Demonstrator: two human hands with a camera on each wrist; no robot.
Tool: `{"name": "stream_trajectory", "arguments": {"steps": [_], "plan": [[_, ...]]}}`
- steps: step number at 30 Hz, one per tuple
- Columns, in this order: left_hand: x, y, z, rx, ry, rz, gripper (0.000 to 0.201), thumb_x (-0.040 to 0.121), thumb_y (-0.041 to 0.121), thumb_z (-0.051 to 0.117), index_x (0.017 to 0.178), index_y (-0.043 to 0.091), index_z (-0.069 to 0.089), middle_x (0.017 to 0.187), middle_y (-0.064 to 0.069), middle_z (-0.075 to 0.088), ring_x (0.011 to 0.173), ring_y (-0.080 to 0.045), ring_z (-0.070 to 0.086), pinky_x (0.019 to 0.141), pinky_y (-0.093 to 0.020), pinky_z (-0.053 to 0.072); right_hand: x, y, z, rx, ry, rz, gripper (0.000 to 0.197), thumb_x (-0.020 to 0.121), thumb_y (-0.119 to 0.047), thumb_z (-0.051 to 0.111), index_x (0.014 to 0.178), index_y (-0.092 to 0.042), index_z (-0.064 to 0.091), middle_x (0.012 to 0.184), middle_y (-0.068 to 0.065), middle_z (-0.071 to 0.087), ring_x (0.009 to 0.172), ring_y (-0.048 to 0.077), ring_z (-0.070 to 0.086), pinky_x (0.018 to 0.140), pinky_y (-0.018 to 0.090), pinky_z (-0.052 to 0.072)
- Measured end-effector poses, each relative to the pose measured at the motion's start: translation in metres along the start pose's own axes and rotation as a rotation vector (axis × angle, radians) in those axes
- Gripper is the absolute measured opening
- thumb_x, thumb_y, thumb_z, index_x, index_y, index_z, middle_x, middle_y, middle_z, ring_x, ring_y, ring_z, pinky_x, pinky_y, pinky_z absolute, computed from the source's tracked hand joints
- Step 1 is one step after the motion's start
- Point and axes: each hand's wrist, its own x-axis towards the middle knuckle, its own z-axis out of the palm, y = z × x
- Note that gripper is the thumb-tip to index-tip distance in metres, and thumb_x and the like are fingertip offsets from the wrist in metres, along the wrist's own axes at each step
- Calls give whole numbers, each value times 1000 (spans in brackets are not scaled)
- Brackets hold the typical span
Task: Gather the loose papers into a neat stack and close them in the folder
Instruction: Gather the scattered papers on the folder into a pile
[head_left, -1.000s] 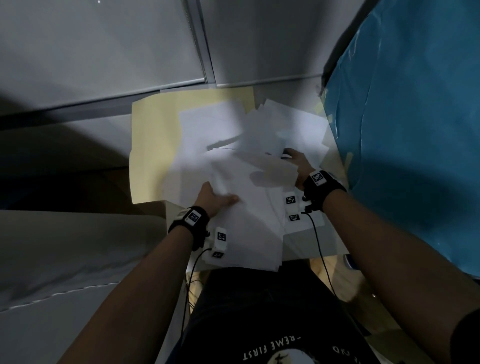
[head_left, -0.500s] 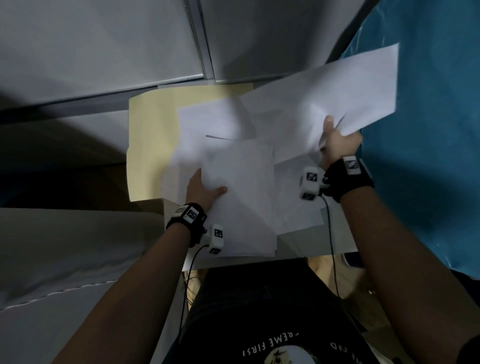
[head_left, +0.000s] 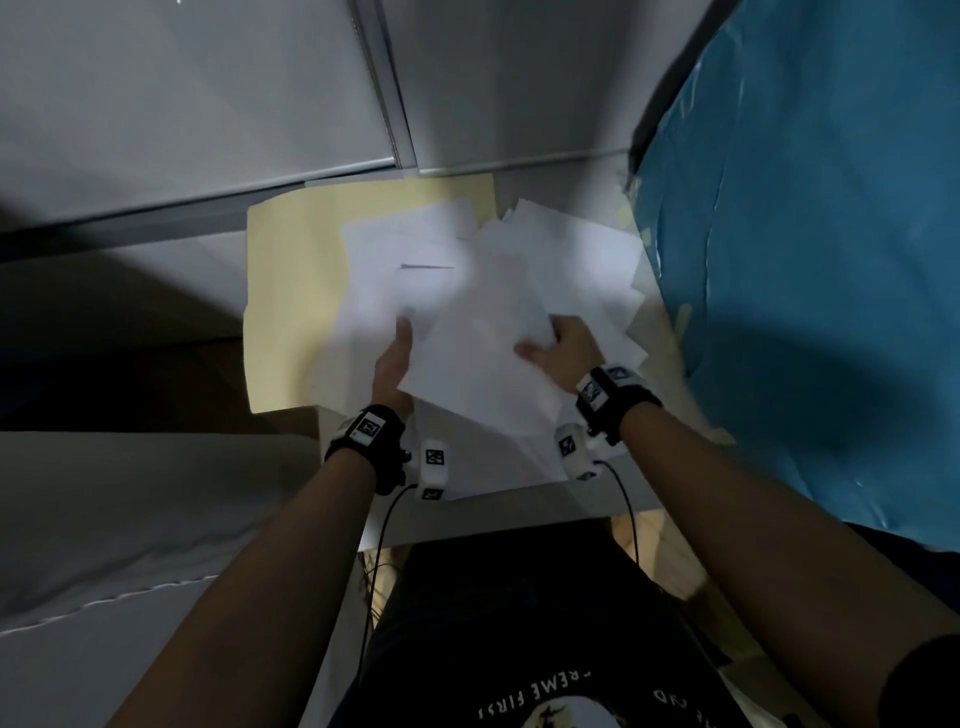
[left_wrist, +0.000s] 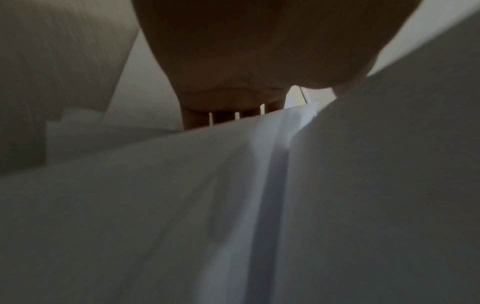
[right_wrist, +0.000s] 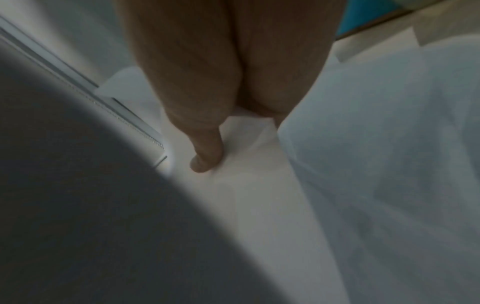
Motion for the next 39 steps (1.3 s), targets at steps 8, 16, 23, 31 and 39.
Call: {"name": "stream_trajectory", "arguments": {"steps": [8, 16, 23, 31, 39], "plan": [[-1, -18, -8, 380, 102, 175, 46, 88, 18, 82, 131, 15, 68, 125, -8, 75, 111, -30, 72, 98, -47, 60, 4, 26, -18, -180, 383, 162, 83, 63, -71, 83, 126, -23, 58, 128, 3, 58, 118, 27, 55, 99, 40, 46], [-2, -27, -22, 410, 156, 166, 40, 97, 12, 71, 137, 10, 64, 132, -15, 72, 117, -35, 70, 96, -36, 52, 18, 30, -33, -436, 221, 184, 93, 59, -72, 84, 124, -10, 59, 132, 13, 49, 122, 35, 54, 106, 47, 47], [-6, -27, -19, 406, 179, 175, 42, 96, 16, 72, 137, 14, 64, 131, -13, 72, 116, -35, 70, 102, -50, 57, 28, 6, -22, -418, 241, 98, 34, 76, -31, 83, 92, -4, 68, 102, 15, 68, 103, 33, 63, 87, 40, 56], [-13, -31, -15, 405, 115, 204, 32, 97, 18, 70, 129, 15, 66, 122, -11, 74, 108, -34, 70, 97, -50, 59, 31, 6, -15, -187, 77, 250, 92, 59, -42, 96, 135, -5, 60, 135, 15, 65, 122, 32, 63, 102, 42, 54], [-13, -28, -8, 417, 124, 181, 35, 97, 19, 70, 132, 16, 65, 128, -10, 73, 113, -33, 69, 100, -50, 57, 29, -6, -7, -98, 102, 376, 94, 72, -41, 92, 144, 2, 48, 144, 18, 58, 129, 34, 59, 101, 37, 52]]}}
